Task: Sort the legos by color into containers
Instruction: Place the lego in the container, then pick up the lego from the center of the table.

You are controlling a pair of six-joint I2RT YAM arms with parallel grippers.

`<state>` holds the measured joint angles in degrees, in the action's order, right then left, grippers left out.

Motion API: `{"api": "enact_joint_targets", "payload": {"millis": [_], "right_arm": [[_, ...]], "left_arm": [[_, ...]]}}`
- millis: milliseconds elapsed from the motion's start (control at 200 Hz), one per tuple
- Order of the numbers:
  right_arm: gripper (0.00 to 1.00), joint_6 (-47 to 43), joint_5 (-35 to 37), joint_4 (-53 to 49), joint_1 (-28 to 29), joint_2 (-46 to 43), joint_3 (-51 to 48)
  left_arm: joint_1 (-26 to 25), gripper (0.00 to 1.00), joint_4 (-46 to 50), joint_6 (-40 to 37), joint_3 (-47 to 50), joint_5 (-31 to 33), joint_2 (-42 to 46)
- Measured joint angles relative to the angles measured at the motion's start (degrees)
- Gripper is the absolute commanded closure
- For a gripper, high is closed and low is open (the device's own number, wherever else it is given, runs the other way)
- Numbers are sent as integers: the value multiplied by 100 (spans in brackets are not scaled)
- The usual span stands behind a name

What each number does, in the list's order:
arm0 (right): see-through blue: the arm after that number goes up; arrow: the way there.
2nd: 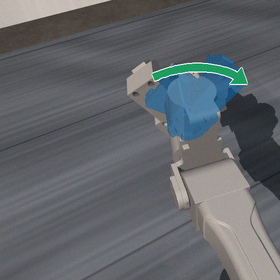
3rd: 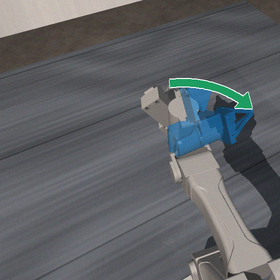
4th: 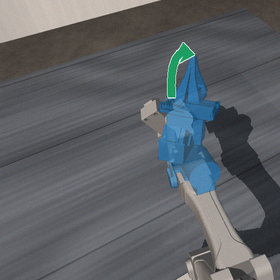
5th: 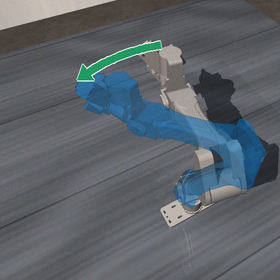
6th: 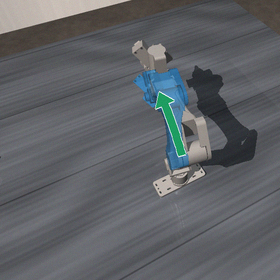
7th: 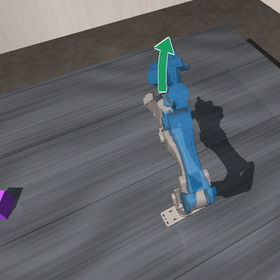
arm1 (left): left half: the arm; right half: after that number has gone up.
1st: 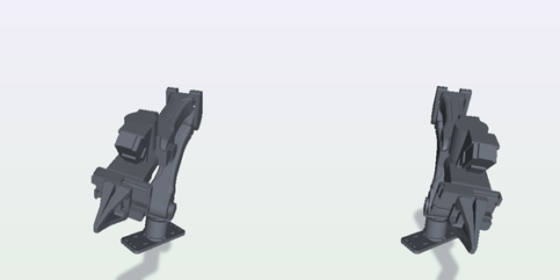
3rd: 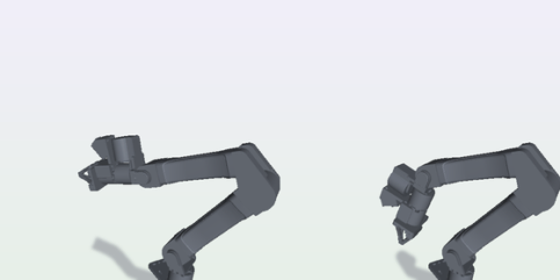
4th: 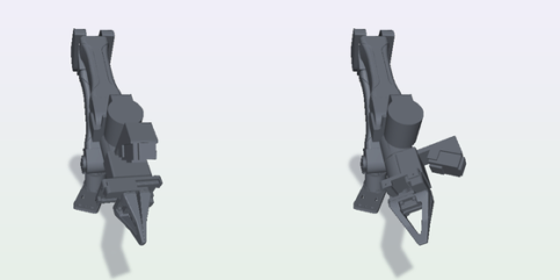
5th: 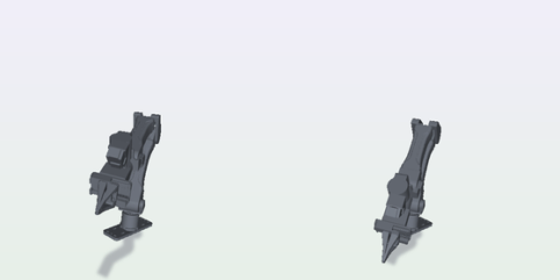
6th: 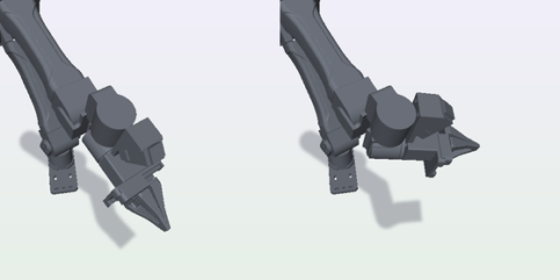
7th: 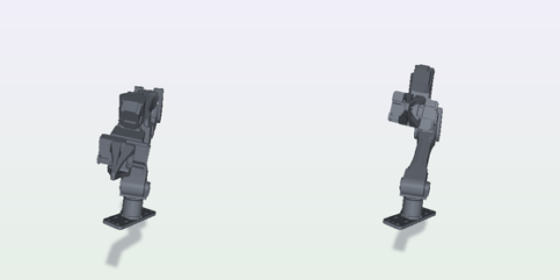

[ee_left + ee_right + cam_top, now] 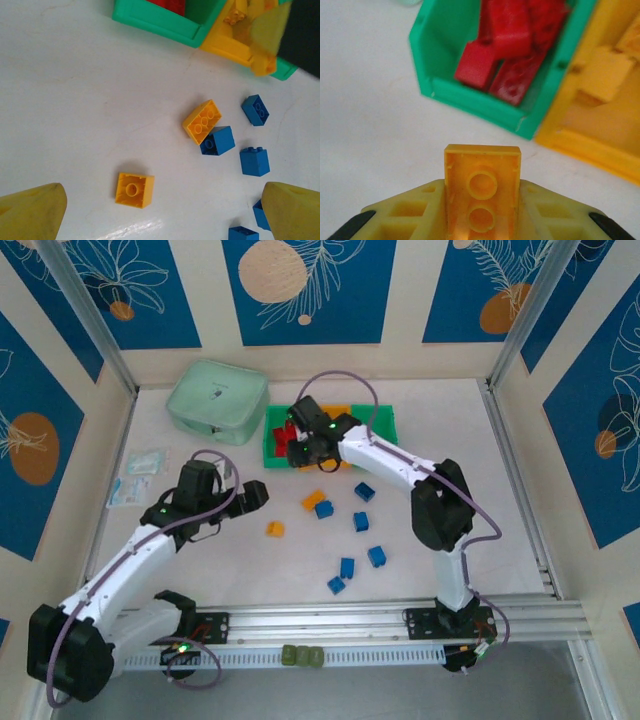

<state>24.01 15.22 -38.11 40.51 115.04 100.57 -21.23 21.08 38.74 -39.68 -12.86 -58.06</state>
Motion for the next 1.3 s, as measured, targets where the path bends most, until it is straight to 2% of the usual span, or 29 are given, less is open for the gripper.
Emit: {"api": "enact_joint_targets", "payload": {"millis": [210,405,555,695,830,1025,1300], "right_arm": [[66,2,151,-72,-741,417,444],[65,2,271,-223,-1060,1281,1429],[53,-22,282,-459,-1145,1939,2352],[48,-11,280,-640,-1156,2133,2726],[48,-4,275,-629,-1141,2037,2562],[46,-72,229,-511,-964,1211,1290],[36,-210,11,-455,-393,190,101]], "left_arm": [[0,1,-295,-20,-304,-267,-612],[0,1,-463,-26,-531,-374,-955],[0,1,-529,-114,-680,-415,-1054],[0,1,-555,-170,-750,-455,-1095],[0,1,-546,-175,-807,-494,-1102],[0,1,-422,-179,-807,-514,-981],[0,1,-170,-186,-673,-439,-232]]}}
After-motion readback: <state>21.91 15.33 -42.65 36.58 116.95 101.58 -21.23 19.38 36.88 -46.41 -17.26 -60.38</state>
